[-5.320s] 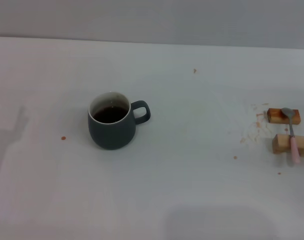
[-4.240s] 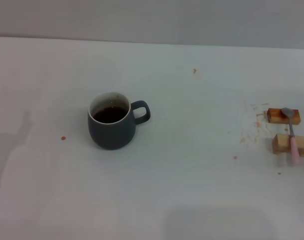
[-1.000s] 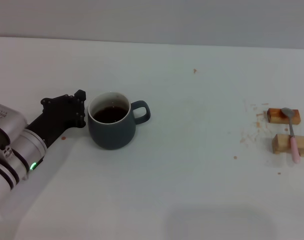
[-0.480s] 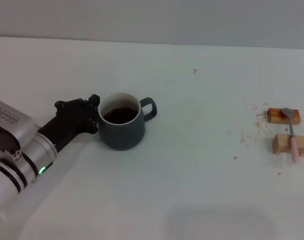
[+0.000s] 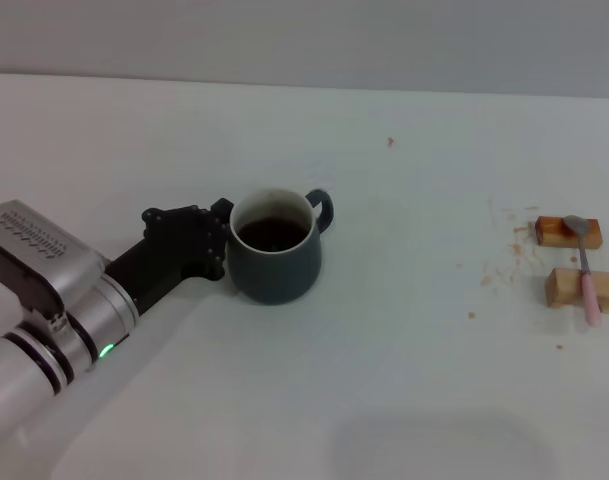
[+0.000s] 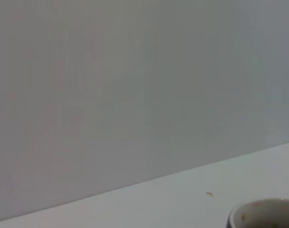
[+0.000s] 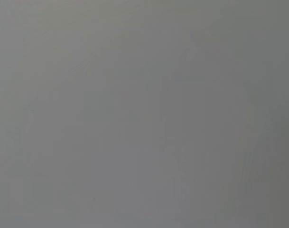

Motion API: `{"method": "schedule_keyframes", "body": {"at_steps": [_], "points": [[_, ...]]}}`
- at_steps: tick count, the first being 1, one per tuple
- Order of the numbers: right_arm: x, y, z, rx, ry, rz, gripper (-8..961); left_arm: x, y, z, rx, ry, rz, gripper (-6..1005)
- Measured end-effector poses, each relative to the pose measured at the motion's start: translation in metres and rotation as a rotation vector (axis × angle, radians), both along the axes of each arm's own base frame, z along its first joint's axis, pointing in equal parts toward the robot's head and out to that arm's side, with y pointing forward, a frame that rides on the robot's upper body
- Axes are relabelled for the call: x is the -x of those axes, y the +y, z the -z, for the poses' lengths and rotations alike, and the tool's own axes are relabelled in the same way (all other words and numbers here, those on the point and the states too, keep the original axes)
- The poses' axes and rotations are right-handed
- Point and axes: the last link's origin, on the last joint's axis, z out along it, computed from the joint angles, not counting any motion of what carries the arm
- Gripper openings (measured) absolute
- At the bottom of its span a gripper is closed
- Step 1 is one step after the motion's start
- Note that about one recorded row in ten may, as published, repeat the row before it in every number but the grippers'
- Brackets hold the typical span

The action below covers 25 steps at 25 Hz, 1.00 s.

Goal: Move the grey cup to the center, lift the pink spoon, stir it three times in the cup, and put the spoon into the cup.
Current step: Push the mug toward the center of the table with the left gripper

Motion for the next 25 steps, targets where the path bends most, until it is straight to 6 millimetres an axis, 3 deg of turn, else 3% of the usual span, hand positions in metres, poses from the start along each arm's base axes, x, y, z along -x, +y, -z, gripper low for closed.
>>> {"method": "schedule_keyframes", "body": {"at_steps": [25], "points": [[0.0,0.01,0.003,0.052,-0.013,0.008,670,-0.034,-0.008,0.023,0.094,-0.03,0.122,-3]]}}
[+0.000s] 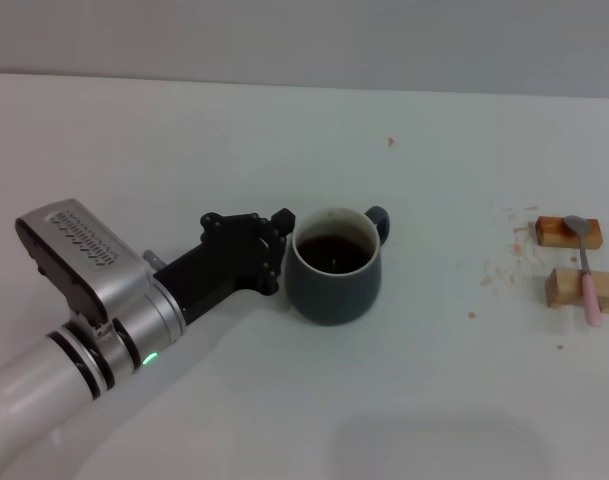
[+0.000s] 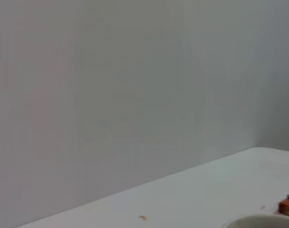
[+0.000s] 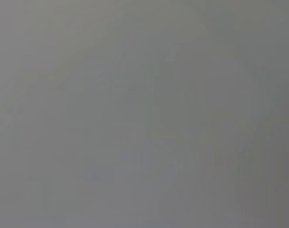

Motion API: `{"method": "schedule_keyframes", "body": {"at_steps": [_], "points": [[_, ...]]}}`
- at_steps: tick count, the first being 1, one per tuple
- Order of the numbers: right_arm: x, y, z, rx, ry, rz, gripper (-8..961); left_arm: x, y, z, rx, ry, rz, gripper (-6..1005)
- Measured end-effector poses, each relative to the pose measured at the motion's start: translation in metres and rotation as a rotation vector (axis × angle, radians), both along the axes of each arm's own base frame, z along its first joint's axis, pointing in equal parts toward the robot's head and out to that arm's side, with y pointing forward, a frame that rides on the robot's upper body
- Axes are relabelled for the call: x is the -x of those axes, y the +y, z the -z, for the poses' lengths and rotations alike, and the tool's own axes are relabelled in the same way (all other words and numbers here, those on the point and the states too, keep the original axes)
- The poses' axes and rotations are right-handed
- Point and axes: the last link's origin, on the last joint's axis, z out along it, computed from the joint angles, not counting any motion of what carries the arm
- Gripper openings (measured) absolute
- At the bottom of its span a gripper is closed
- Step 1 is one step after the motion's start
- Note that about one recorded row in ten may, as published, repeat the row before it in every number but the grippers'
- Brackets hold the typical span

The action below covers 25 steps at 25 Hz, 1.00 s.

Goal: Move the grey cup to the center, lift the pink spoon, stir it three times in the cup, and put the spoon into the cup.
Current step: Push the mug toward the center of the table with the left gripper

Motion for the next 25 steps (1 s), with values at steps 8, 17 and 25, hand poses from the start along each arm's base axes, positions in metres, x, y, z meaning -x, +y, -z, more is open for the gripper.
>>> {"method": "schedule_keyframes", "body": {"at_steps": [8,17,25], "points": [[-0.001,0.001,0.003,0.022,-0.004,0.007,669,-0.006,-0.005,0.006,0.03,0.0,0.027,-2],[-0.001,0.0,0.006,0.027,0.002,0.012,670,-0.007,-0.011,0.009,0.06,-0.006,0.041,-2],[0.001,0.003,0.01,0.04,-0.01,0.011,669,-0.01,-0.017,0.008,0.058,-0.045,0.062,-3]]}}
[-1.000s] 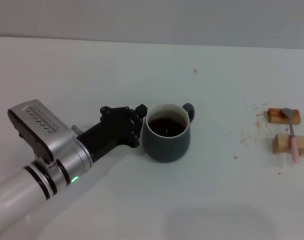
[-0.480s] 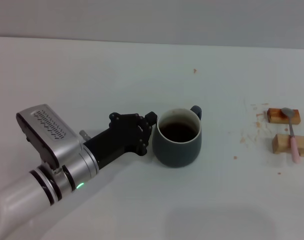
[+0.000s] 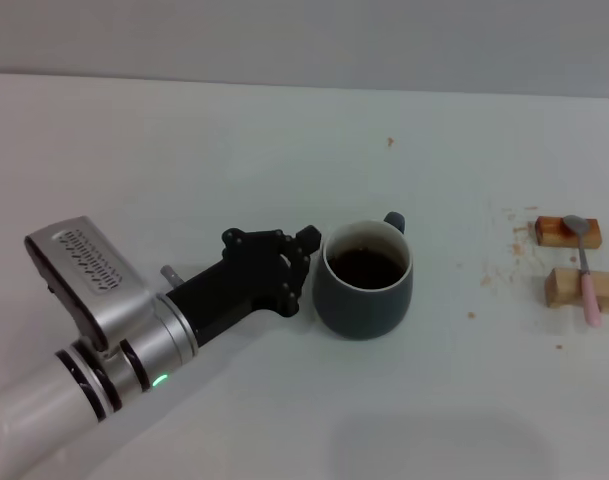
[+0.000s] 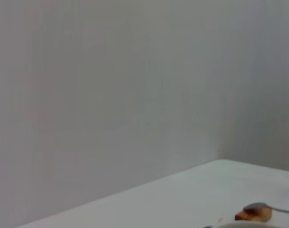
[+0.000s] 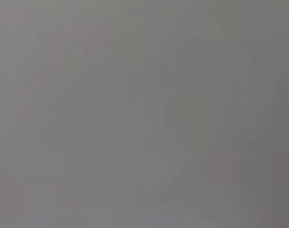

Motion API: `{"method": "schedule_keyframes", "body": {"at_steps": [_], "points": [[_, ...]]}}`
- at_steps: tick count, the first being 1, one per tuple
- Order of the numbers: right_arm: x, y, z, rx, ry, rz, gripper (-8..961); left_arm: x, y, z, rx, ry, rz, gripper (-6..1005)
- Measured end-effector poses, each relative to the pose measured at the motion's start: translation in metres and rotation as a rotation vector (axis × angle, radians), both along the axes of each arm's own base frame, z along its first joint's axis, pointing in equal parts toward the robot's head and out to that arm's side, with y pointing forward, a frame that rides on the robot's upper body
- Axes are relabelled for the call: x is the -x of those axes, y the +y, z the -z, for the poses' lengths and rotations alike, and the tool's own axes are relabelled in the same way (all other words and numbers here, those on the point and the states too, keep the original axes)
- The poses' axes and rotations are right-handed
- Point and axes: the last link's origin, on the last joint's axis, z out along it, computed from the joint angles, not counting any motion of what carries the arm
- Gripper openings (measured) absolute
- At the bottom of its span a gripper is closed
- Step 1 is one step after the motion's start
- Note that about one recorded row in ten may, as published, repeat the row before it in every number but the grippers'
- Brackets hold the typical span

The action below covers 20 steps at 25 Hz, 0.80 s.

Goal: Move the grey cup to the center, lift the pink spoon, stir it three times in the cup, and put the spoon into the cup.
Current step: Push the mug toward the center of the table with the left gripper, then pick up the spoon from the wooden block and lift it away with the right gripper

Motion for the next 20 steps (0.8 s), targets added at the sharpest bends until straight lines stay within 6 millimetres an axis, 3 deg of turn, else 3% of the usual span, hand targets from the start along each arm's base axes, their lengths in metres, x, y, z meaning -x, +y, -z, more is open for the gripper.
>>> {"method": "schedule_keyframes", "body": {"at_steps": [8,18,20], "points": [[0.015,-0.013,0.017,0.001,-0.133,-0.052,670,0.004,0.01,-0.016,-0.082,-0.055,-0.048,29],[0.037,-0.042,0.065,0.05,-0.347,-0.11,670,-0.004,0.032,-0.029,-0.157,-0.081,-0.065,91],[0.039,-0.045,0.074,0.074,-0.375,-0.105,670,-0.004,0.034,-0.03,-0.167,-0.085,-0.072,169]]}}
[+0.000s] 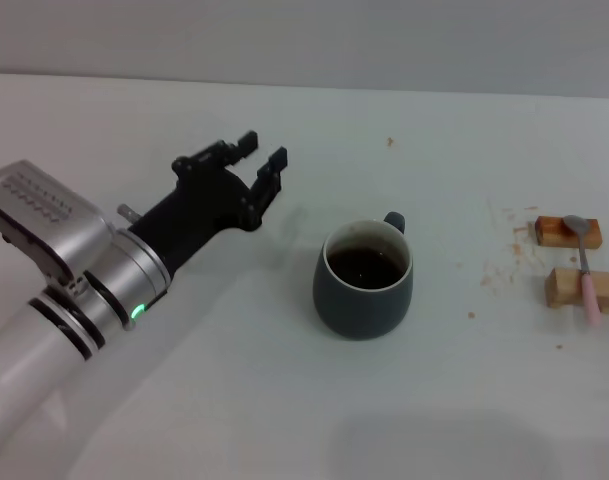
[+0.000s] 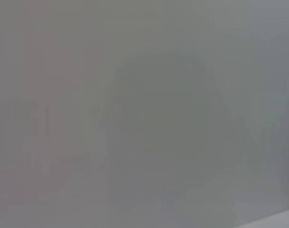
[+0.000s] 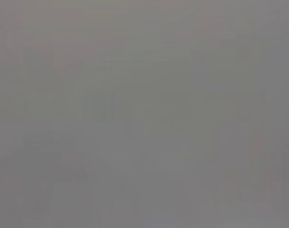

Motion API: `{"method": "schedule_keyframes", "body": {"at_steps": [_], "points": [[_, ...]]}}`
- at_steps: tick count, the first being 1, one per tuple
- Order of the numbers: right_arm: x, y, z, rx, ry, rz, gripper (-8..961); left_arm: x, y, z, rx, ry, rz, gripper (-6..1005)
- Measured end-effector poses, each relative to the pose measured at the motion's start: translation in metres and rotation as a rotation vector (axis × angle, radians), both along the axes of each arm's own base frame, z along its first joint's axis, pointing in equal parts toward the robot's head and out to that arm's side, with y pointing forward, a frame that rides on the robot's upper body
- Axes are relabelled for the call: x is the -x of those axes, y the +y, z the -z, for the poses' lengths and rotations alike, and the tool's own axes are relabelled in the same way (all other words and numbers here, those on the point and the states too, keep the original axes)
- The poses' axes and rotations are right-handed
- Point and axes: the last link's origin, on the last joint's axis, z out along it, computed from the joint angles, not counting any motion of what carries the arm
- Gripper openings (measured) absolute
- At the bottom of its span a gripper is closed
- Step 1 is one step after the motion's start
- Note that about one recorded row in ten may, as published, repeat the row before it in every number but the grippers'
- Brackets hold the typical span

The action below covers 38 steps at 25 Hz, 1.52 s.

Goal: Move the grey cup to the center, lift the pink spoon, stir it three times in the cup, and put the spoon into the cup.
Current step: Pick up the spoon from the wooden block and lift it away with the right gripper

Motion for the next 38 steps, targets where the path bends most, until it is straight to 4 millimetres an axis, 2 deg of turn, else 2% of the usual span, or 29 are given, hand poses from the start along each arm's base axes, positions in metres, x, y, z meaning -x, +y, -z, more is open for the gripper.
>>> {"method": "schedule_keyframes", "body": {"at_steps": [9,12,28,38], "points": [[0.012,-0.007,0.037,0.144,-0.008,-0.028,669,-0.005,0.014,-0.001,-0.011,0.016,-0.023,534],[0.014,-0.012,0.045,0.174,-0.005,-0.029,669,-0.006,0.016,0.0,-0.008,0.02,-0.022,693],[0.027,-0.016,0.075,0.344,-0.018,-0.101,670,-0.007,0.02,0.007,0.014,0.056,-0.042,693],[0.024,-0.018,0.086,0.398,-0.029,-0.066,669,-0.005,0.019,0.007,0.015,0.057,-0.051,692]]}}
